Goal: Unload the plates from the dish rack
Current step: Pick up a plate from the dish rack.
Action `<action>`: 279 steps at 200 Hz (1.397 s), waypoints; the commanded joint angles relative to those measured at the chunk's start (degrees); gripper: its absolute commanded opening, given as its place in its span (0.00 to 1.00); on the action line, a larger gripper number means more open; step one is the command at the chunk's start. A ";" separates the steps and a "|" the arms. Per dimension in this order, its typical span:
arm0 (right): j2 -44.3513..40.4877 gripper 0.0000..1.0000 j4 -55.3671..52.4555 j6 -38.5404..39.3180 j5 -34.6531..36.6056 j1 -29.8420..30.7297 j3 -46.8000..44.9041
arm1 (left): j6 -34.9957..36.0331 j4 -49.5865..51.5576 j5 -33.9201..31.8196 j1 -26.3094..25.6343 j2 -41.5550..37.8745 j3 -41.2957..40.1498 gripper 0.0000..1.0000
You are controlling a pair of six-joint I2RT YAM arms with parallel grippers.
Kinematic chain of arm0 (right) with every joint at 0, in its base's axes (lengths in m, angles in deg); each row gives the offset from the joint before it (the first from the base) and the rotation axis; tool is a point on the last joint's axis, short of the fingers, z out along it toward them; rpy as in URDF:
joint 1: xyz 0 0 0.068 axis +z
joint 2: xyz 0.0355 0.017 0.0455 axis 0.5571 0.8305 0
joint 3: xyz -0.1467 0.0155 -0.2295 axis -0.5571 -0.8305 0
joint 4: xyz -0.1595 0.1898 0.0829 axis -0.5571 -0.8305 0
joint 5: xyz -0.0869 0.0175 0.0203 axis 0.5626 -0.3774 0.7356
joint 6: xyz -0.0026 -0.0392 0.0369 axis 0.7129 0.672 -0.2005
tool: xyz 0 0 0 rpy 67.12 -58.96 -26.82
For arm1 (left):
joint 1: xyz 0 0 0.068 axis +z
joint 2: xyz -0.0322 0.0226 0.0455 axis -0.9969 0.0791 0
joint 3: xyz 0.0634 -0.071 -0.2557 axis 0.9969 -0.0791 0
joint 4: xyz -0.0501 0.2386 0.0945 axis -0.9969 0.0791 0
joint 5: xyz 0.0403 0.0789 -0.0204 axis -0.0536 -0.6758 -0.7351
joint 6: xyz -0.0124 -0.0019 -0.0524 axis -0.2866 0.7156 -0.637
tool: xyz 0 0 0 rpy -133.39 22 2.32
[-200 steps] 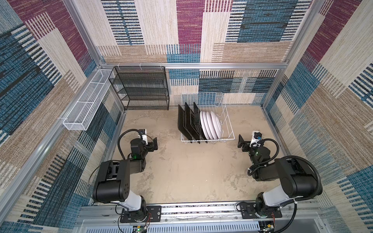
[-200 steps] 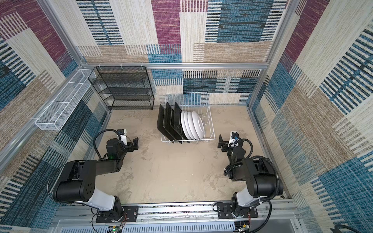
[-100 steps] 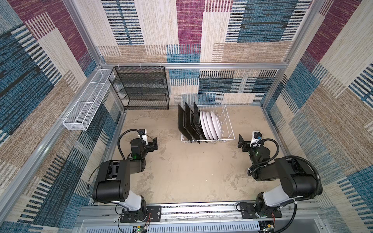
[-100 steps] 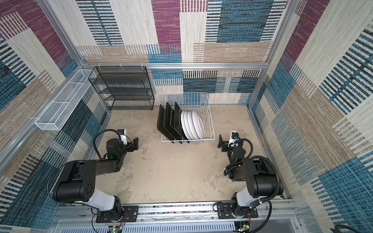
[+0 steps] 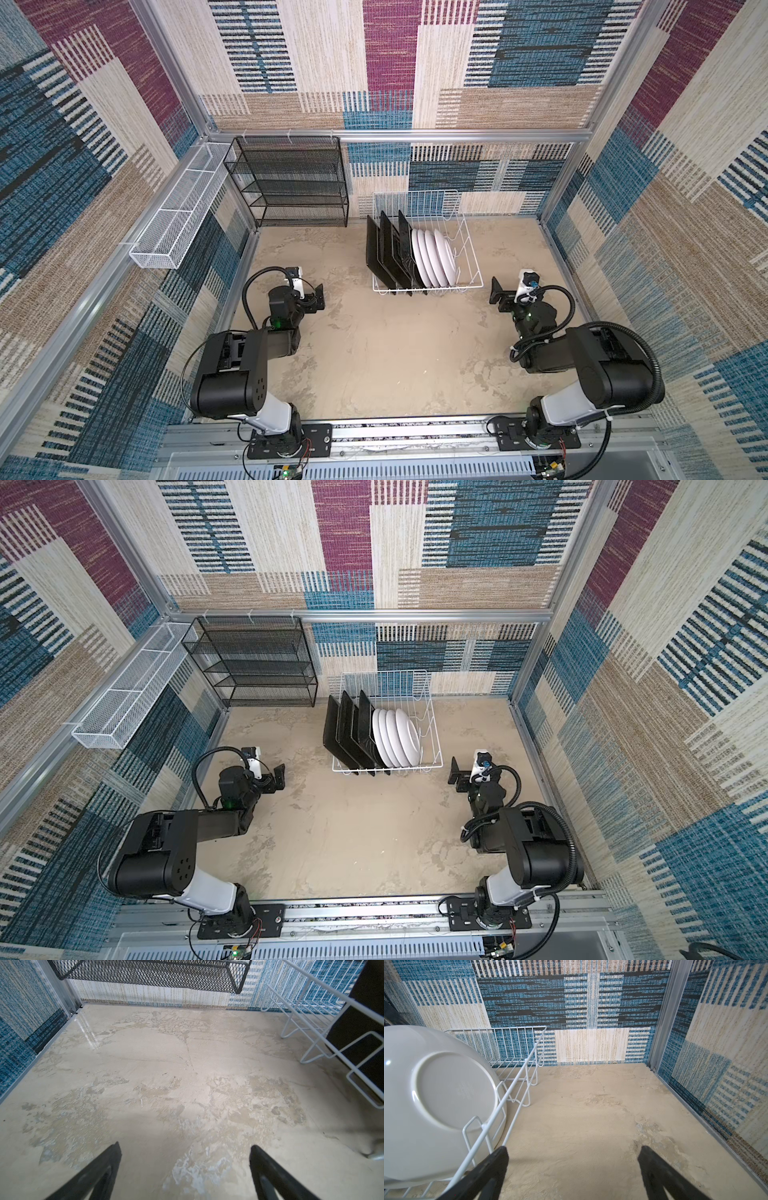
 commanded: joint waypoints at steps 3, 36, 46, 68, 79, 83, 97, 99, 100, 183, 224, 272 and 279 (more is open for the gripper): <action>-3.06 1.00 -4.72 0.80 -0.33 -0.02 1.99 | 0.80 -4.55 -1.54 -0.04 -1.56 -2.37 0.99; -8.56 1.00 -7.97 0.33 0.22 -0.05 1.19 | 0.05 -4.54 -4.06 -0.04 -5.50 -4.30 0.99; -10.48 1.00 -10.06 -0.26 0.45 -0.03 1.29 | -0.27 -3.42 -4.81 -0.04 -7.27 -4.48 0.99; -15.54 1.00 -14.01 -1.79 0.29 -0.03 1.08 | -0.65 -0.22 -5.71 -0.06 -11.15 -4.42 0.99; -18.19 1.00 -16.27 -2.58 0.58 -0.03 1.13 | -0.37 1.90 -5.65 -0.12 -12.67 -3.77 0.99; -19.07 1.00 -17.23 -2.80 0.72 -0.03 1.20 | -0.28 2.83 -5.60 -0.12 -13.14 -3.37 0.99; -22.14 1.00 -20.44 -2.62 1.00 -0.01 1.65 | 0.03 6.31 -5.72 -0.38 -15.03 -1.71 0.99; -22.59 1.00 -20.93 -2.48 1.18 -0.03 1.81 | -0.02 6.68 -5.97 -0.39 -15.28 -1.51 0.99; -22.78 1.00 -21.18 -2.40 1.30 -0.03 1.92 | -0.04 6.78 -6.07 -0.39 -15.45 -1.38 0.99; -29.51 1.00 -39.47 -5.86 -2.92 -0.01 13.75 | -3.53 50.04 1.25 -0.48 -23.18 24.43 0.99; -27.64 1.00 -48.37 -8.62 -9.18 -0.03 22.60 | -6.39 60.71 9.12 -0.65 -22.66 34.90 0.99; -23.30 1.00 -53.74 -8.74 -19.69 0.02 30.07 | -9.52 75.22 16.46 -4.58 -14.98 48.60 0.97; -22.63 1.00 -54.84 -8.81 -20.27 -0.02 31.13 | -9.64 76.43 16.74 -5.46 -14.18 49.87 0.98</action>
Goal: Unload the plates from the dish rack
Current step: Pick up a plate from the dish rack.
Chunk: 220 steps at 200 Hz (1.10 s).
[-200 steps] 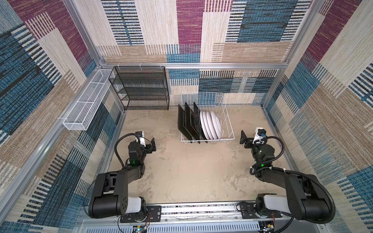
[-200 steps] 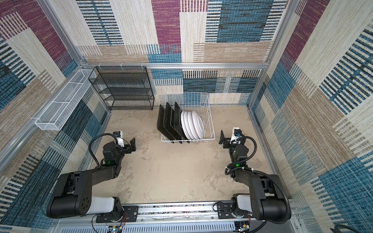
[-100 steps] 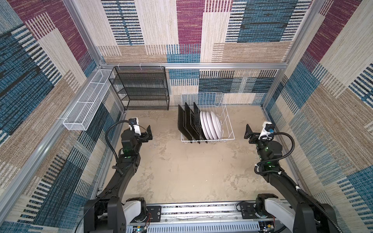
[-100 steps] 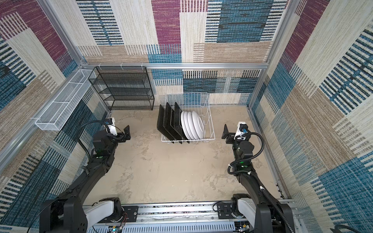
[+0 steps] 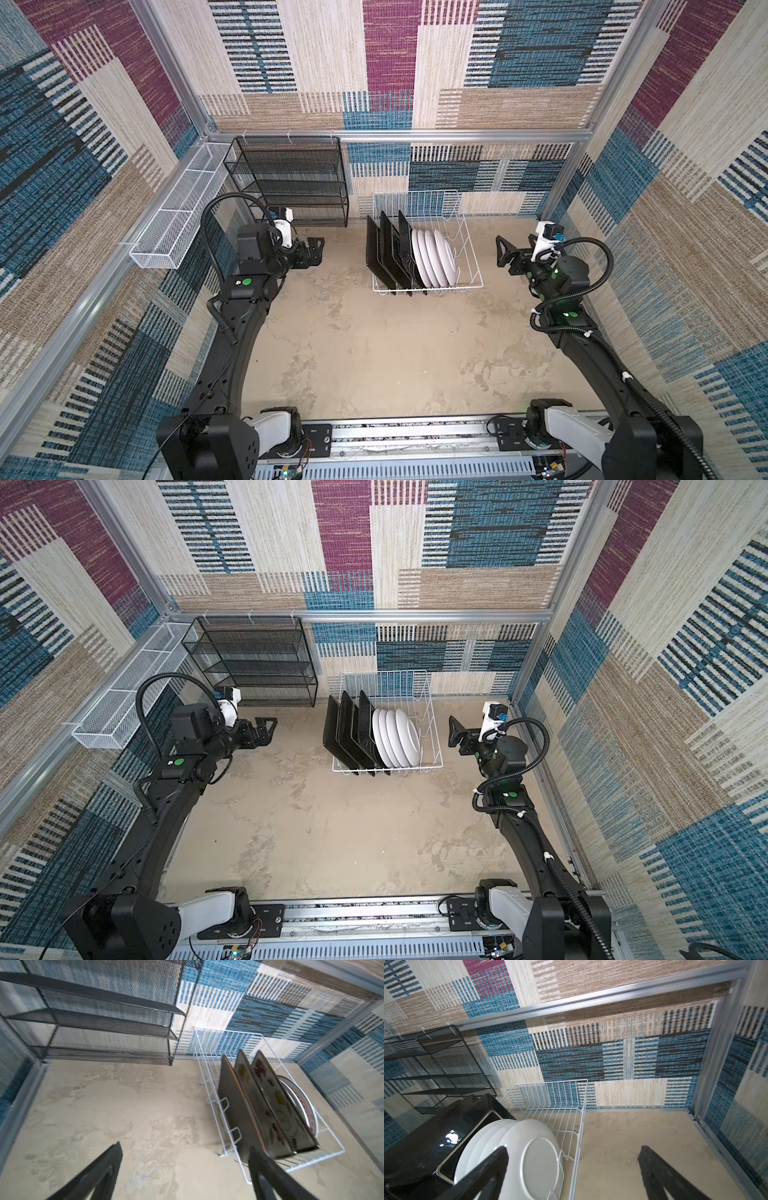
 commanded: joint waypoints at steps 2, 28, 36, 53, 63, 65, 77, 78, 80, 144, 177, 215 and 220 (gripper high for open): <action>1.90 1.00 -4.31 -0.82 -6.21 -0.03 3.24 | -2.40 10.28 4.17 -2.29 2.40 4.28 0.98; 4.05 1.00 -7.56 -1.14 -9.39 -0.03 7.06 | -3.95 14.80 4.82 -5.26 5.84 8.91 0.99; 4.51 1.00 -7.79 -1.49 -10.80 0.02 7.76 | -4.60 15.79 5.09 -6.13 7.13 10.17 0.99; 5.33 1.00 -7.88 -2.55 -13.68 0.04 8.66 | -5.93 17.49 5.46 -8.19 10.07 12.65 0.98; 5.76 1.00 -8.21 -2.95 -14.76 0.01 9.21 | -6.59 18.29 5.56 -9.54 12.00 14.03 0.97; 5.86 1.00 -8.30 -3.01 -14.97 -0.02 9.32 | -6.75 18.45 5.56 -9.67 12.39 14.31 0.96; 6.26 1.00 -9.05 -3.15 -15.70 -0.03 9.89 | -8.04 19.26 5.97 -10.95 14.82 15.99 0.94; 6.35 1.00 -9.08 -3.19 -15.68 -0.03 9.95 | -8.12 19.34 6.07 -11.05 14.99 16.15 0.94; 6.40 1.00 -9.22 -3.23 -15.75 0.01 9.99 | -8.36 19.44 6.22 -11.24 15.38 16.43 0.94; 6.54 1.00 -11.05 -3.60 -17.90 -0.02 10.27 | -12.61 22.99 4.39 -14.57 26.49 26.78 0.80; 6.64 1.00 -11.29 -3.94 -18.44 -0.03 10.15 | -14.01 23.92 4.51 -14.82 30.92 30.88 0.69; 6.78 1.00 -11.63 -3.77 -19.11 -0.03 10.26 | -14.92 25.17 3.12 -15.36 34.65 34.55 0.60; 6.73 1.00 -11.59 -3.69 -19.18 -0.03 10.35 | -14.93 25.21 3.19 -15.45 35.09 34.99 0.59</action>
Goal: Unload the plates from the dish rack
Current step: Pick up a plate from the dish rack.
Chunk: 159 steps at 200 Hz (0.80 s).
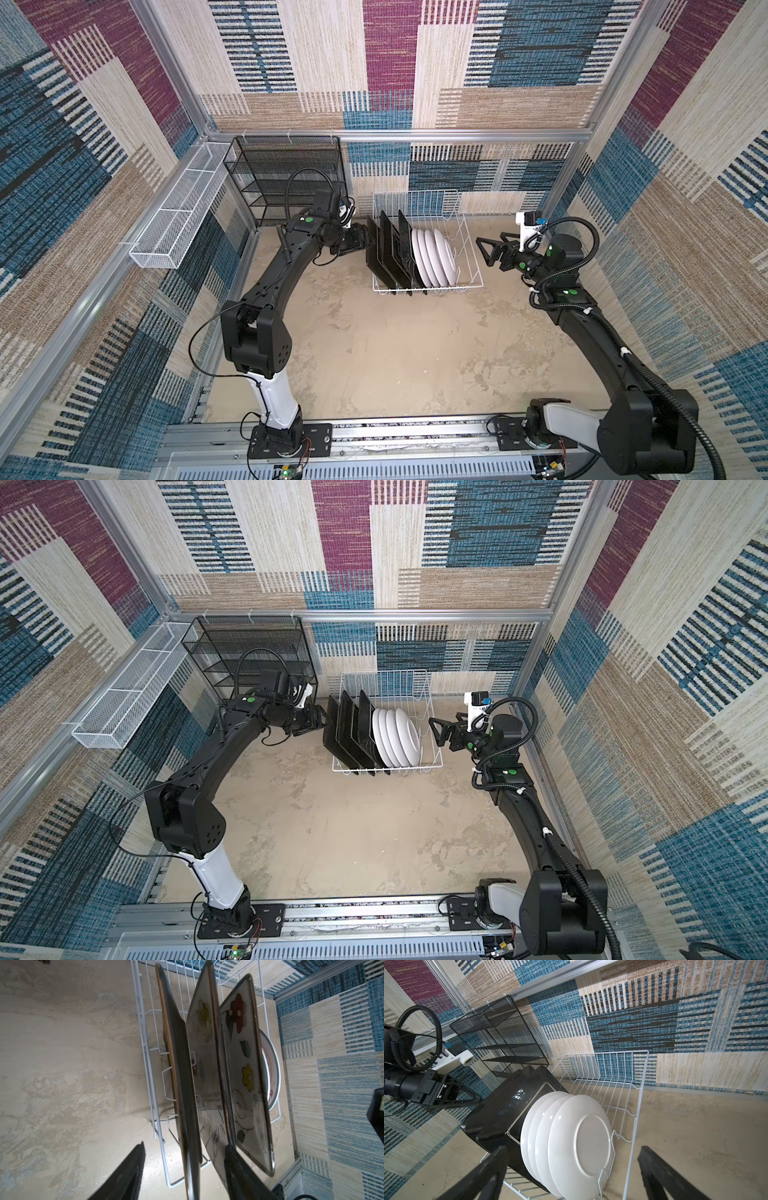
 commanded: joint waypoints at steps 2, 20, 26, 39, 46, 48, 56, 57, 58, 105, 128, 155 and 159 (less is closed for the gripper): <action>0.09 1.00 0.09 -0.69 -1.12 -0.01 0.72 | -1.41 1.65 -0.72 -0.42 1.42 2.09 0.58; 0.40 1.00 0.01 -0.68 -1.49 -0.03 1.14 | -1.58 1.80 -1.07 -0.96 2.88 3.40 0.56; 0.53 1.00 0.01 -0.74 -1.71 0.03 1.22 | -1.64 2.11 -1.43 -1.12 3.41 3.87 0.55; 0.74 1.00 0.05 -0.92 -2.02 0.01 1.23 | -1.66 2.95 -1.87 -1.32 4.57 5.23 0.53; 0.72 1.00 0.01 -1.02 -2.21 0.04 1.09 | -1.58 3.43 -1.95 -1.40 5.27 5.95 0.52; 0.76 1.00 0.01 -1.03 -2.28 0.01 1.10 | -1.53 3.50 -1.97 -1.36 5.42 6.19 0.52; 0.83 1.00 0.01 -1.11 -2.43 -0.03 1.09 | -1.66 3.94 -2.11 -1.49 6.04 6.89 0.51; 0.80 1.00 0.01 -1.12 -2.41 0.06 1.13 | -1.66 4.03 -2.13 -1.49 6.06 6.95 0.51; 0.83 1.00 -0.04 -1.12 -2.41 0.01 1.14 | -1.66 4.03 -2.14 -1.49 6.16 7.02 0.51; 0.93 1.00 -0.17 -1.47 -3.06 0.04 0.94 | -2.45 4.38 -2.73 -1.66 8.47 8.44 0.45; 1.12 1.00 -0.43 -1.58 -3.49 0.05 0.95 | -3.03 4.31 -1.96 -1.80 9.64 9.05 0.43; 1.35 1.00 -0.43 -1.75 -3.85 0.06 1.14 | -3.39 4.36 -1.64 -2.27 10.52 9.48 0.39; 1.30 1.00 -0.43 -1.71 -3.88 0.08 1.09 | -3.41 4.31 -1.73 -2.33 10.63 9.54 0.39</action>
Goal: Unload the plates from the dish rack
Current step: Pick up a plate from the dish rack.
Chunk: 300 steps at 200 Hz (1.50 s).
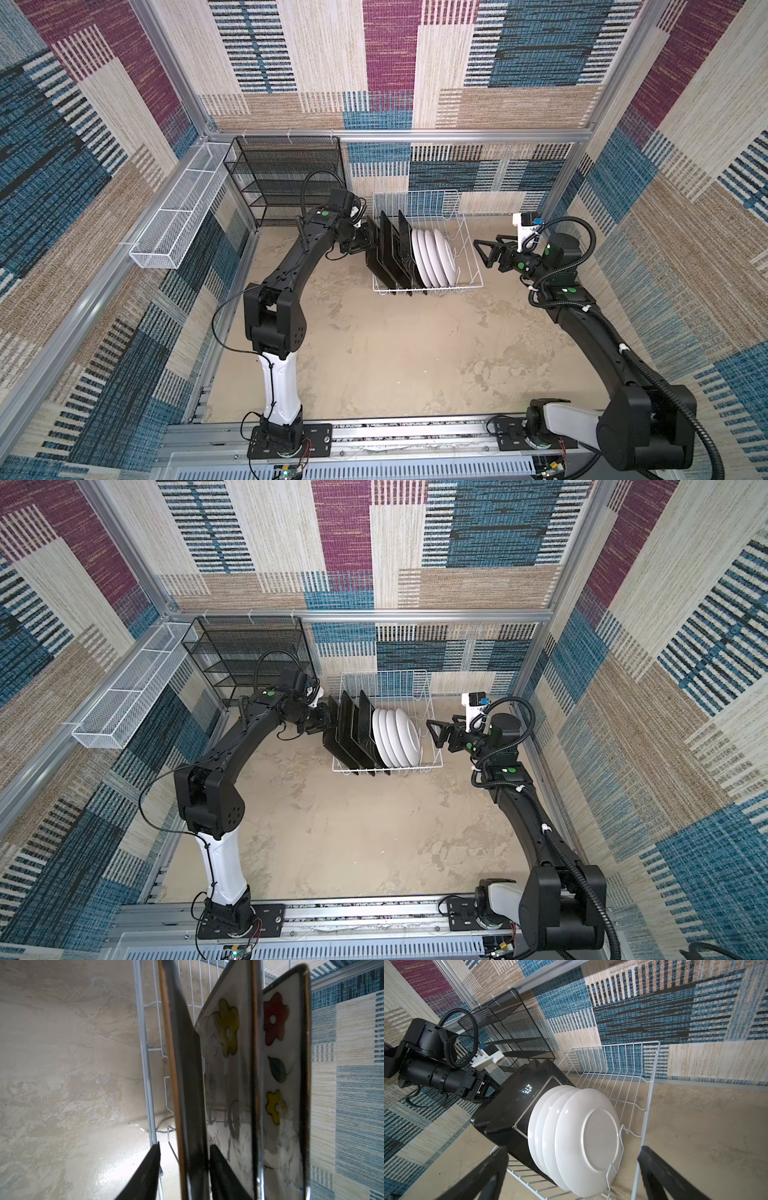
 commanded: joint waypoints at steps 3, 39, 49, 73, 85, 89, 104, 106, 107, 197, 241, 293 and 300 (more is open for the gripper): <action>0.07 1.00 0.90 -0.80 -1.10 -0.05 0.54 | -1.07 0.85 -0.20 -0.37 0.60 0.65 0.39; 0.35 1.00 0.70 -0.79 -1.37 -0.05 0.65 | -1.26 1.06 -0.45 -0.74 1.04 0.59 0.35; 0.44 1.00 0.75 -0.73 -1.44 -0.05 0.74 | -1.19 1.27 -0.50 -0.80 1.27 0.62 0.34; 0.67 1.00 0.34 -0.71 -1.48 -0.03 0.94 | -1.39 1.44 -0.28 -0.90 1.65 0.36 0.30; 0.68 1.00 -0.06 -0.56 -1.53 -0.05 1.14 | -1.52 1.47 -0.28 -1.00 1.73 0.19 0.29; 0.68 1.00 -0.17 -0.49 -1.47 -0.04 1.18 | -1.60 1.51 -0.27 -1.00 1.74 0.19 0.29; 0.67 1.00 -0.54 -0.29 -1.37 -0.06 1.36 | -1.62 1.49 -0.10 -0.94 1.67 -0.14 0.27; 0.68 1.00 -0.61 -0.27 -1.36 -0.06 1.40 | -1.75 1.53 0.00 -0.99 1.66 -0.20 0.27; 0.69 1.00 -0.63 -0.28 -1.36 -0.06 1.38 | -1.77 1.49 0.02 -0.99 1.57 -0.23 0.27; 0.86 1.00 -0.59 -0.47 -0.91 -0.05 1.45 | -2.53 1.60 -0.03 -0.96 0.46 -2.16 0.04; 0.36 1.00 -1.16 -0.03 -0.30 -0.05 1.36 | -3.08 1.55 0.02 -1.00 0.34 -2.61 0.00; 0.58 1.00 -1.45 -0.40 0.18 0.02 2.10 | -4.27 1.61 3.77 -0.91 0.04 -1.03 0.00; 0.60 1.00 -1.52 -0.40 0.37 -0.04 2.21 | -4.46 1.63 4.29 -0.94 -0.16 -0.79 0.00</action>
